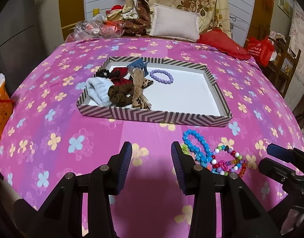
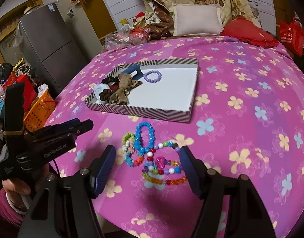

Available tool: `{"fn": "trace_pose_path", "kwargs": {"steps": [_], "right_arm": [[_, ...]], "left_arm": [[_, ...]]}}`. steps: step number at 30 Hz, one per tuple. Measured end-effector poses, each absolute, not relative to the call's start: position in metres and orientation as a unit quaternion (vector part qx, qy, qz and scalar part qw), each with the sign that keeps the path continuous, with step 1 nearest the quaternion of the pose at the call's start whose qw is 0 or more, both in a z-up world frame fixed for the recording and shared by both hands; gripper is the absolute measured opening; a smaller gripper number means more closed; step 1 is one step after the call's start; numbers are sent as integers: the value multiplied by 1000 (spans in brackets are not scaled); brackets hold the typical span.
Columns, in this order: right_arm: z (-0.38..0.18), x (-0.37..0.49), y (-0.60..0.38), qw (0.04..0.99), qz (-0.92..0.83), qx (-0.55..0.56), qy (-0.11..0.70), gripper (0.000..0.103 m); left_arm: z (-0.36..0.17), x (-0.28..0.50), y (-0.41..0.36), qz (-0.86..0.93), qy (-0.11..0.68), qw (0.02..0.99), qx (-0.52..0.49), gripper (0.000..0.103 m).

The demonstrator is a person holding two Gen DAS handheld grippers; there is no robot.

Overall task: Organize jewelry
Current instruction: 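Move both tools back to the bead bracelets beside the tray, then grasp the blue bead bracelet with the right tool while the left grasps the green flower bracelet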

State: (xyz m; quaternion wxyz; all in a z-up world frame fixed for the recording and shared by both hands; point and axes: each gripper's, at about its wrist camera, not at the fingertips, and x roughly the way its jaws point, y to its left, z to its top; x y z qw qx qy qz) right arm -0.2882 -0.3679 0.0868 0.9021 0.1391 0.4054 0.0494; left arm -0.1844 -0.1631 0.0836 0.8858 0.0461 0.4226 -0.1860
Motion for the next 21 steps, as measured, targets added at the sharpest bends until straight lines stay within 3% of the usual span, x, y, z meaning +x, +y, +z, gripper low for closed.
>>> {"fn": "trace_pose_path", "kwargs": {"steps": [13, 21], "right_arm": [[57, -297, -377, 892, 35, 117, 435, 68], [53, -267, -343, 892, 87, 77, 438, 47]], "left_arm": [[60, -180, -157, -185, 462, 867, 28, 42], [48, -176, -153, -181, 476, 860, 23, 42]]}}
